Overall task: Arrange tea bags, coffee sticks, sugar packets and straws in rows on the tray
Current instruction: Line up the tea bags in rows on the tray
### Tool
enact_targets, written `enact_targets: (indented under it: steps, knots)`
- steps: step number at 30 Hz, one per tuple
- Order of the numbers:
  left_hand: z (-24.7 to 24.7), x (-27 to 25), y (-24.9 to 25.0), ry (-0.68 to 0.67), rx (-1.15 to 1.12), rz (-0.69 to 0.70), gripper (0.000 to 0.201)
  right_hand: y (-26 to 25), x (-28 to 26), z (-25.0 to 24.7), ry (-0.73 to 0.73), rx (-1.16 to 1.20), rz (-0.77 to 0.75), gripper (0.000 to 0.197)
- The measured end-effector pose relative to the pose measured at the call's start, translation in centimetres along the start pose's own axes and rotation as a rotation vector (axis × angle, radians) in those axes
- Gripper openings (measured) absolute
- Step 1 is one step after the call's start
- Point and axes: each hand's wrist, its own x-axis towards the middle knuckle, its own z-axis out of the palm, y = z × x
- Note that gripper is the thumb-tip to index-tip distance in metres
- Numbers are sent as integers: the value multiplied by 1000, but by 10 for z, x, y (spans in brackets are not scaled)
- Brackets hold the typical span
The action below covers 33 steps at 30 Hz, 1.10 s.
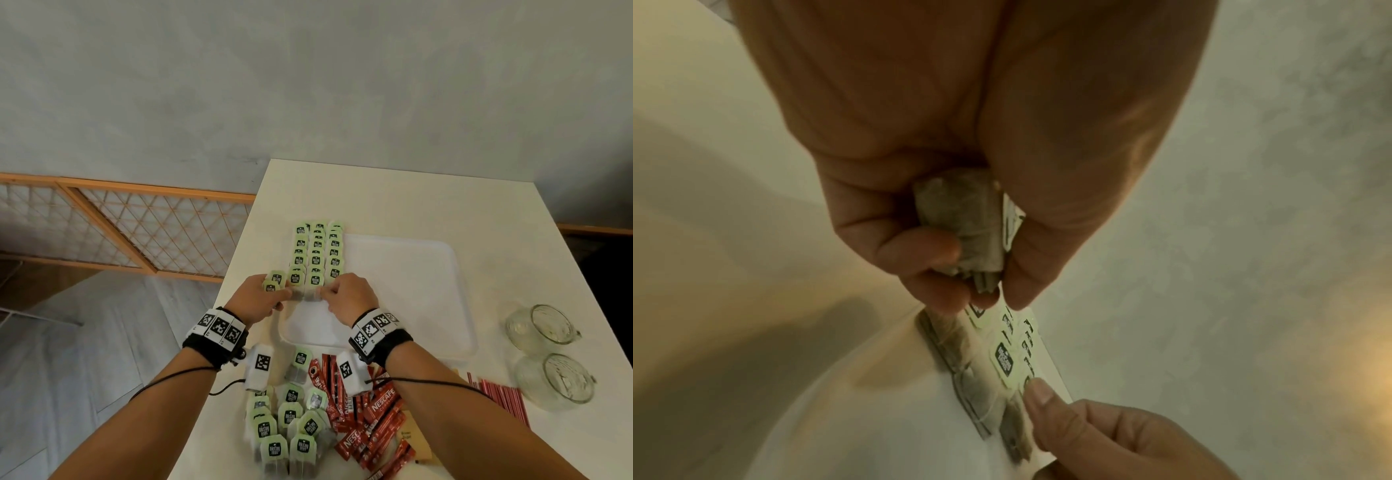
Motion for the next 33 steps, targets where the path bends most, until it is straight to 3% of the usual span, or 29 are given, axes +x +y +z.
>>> enact_targets:
  steps: [7, 10, 13, 16, 26, 30, 33]
  knots:
    - [2, 11, 4, 100, 237, 80, 9, 13, 4, -16, 76, 59, 85, 40]
    - [7, 16, 11, 111, 291, 89, 14, 15, 10, -7, 66, 93, 36, 26]
    - [10, 22, 15, 124, 300, 93, 7, 16, 15, 1, 59, 78, -9, 25]
    - [10, 27, 15, 120, 284, 85, 15, 16, 20, 1, 62, 68, -22, 25]
    - [4, 30, 13, 114, 176, 79, 11, 17, 31, -6, 21, 69, -50, 30]
    - [1, 30, 13, 47, 35, 55, 17, 19, 28, -11, 62, 130, 41, 51]
    - [1, 22, 16, -54, -24, 100, 21, 14, 22, -13, 98, 216, -22, 40]
